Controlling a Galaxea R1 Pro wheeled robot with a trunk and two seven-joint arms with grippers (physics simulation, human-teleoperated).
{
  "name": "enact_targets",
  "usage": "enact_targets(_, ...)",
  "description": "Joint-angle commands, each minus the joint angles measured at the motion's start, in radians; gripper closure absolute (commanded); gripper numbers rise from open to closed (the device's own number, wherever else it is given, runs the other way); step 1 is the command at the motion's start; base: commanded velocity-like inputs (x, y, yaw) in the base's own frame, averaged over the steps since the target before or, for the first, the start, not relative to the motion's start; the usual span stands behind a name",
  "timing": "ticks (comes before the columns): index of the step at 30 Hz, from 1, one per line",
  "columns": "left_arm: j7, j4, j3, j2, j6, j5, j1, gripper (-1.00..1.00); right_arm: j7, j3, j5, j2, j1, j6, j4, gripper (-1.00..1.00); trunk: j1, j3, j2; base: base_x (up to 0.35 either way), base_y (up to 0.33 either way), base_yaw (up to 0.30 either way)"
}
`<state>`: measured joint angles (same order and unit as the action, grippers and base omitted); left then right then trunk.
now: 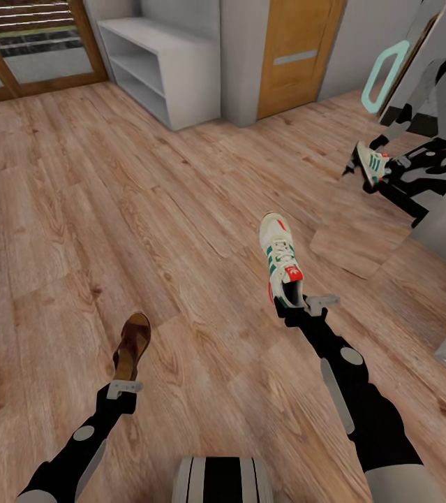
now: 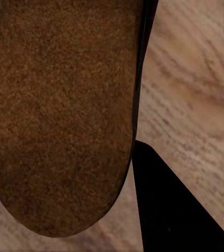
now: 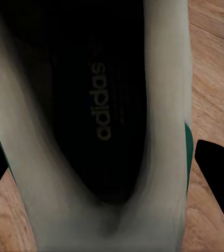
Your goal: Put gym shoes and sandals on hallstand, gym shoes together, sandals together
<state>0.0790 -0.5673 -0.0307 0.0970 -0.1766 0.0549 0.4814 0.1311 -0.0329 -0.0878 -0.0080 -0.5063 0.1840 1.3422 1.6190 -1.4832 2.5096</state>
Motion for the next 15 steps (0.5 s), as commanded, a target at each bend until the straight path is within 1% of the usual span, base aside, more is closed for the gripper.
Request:
enact_targets(1, 0.005, 0.001, -0.003, 0.000, -0.003, 0.009, 0.000, 1.00, 0.000, -0.001, -0.009, -0.001, 0.000, 0.006, 0.002, 1.00, -0.001, 0.003, 0.000, 0.000, 0.000, 0.000)
enact_targets(8, 0.004, 0.001, -0.004, 0.000, -0.003, 0.009, 0.000, 1.00, 0.001, -0.001, -0.009, 0.000, 0.000, 0.005, 0.003, 1.00, -0.004, 0.030, -0.002, 0.000, 0.000, 0.000)
enact_targets(15, 0.005, 0.000, -0.012, 0.008, -0.003, 0.008, -0.001, 1.00, 0.000, -0.001, -0.009, 0.000, 0.001, 0.005, 0.003, 1.00, -0.007, 0.061, -0.003, 0.000, 0.000, 0.000)
